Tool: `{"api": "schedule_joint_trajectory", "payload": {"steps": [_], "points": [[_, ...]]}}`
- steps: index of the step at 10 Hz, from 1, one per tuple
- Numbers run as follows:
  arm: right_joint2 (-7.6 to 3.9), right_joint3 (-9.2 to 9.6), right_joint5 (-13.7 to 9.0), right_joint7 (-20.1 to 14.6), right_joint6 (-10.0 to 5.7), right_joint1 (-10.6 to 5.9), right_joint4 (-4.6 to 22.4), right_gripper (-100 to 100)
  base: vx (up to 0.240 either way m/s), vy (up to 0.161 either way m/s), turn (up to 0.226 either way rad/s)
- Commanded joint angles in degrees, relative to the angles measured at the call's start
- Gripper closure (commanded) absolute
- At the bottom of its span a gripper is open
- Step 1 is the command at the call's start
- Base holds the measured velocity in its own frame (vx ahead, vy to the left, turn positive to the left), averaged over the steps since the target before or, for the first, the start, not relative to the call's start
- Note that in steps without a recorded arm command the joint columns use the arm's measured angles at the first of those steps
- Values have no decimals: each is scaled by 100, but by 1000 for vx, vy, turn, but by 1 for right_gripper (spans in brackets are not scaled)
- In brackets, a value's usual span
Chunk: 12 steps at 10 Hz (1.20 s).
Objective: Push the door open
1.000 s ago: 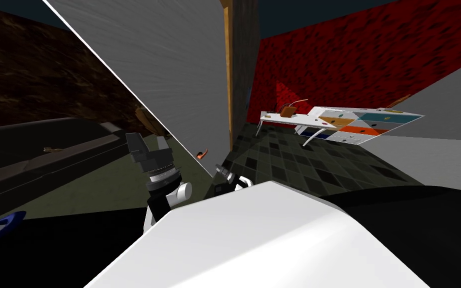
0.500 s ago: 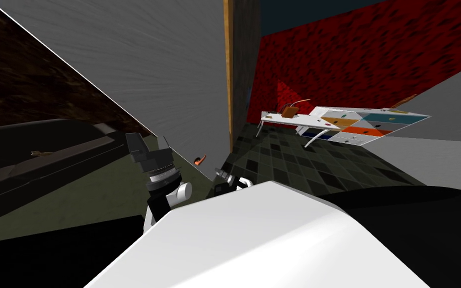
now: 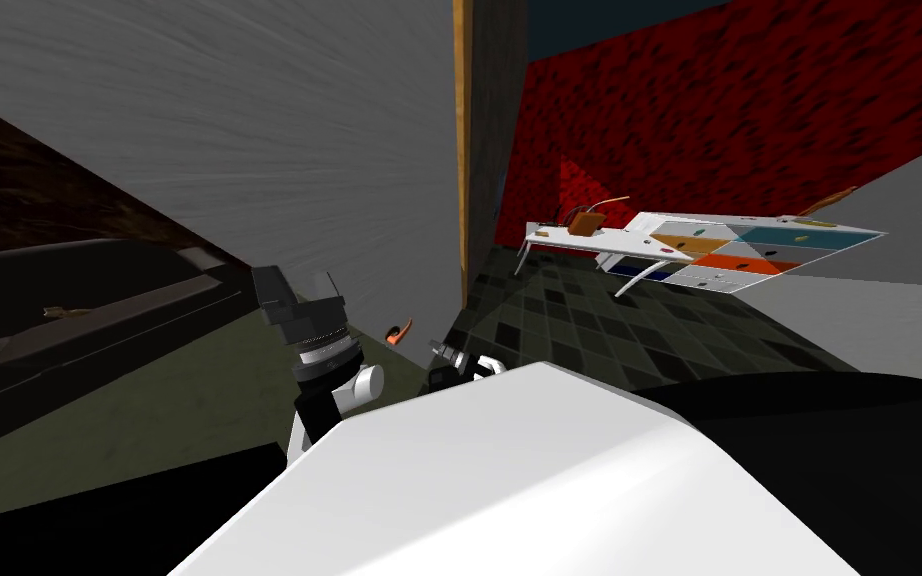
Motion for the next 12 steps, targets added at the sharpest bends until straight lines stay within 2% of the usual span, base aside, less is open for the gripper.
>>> {"api": "schedule_joint_trajectory", "payload": {"steps": [1,8,9,10,12], "points": [[18,-16,-1,10,-6,1,25,-100,95,154,23],[164,-143,-5,74,-53,0,224,-100,147,181,33],[152,-133,-5,68,-51,0,210,-100,65,75,-3],[152,-133,-5,68,-51,0,210,100,-5,-7,-2],[152,-133,-5,68,-51,0,210,100,-25,-29,3]]}}
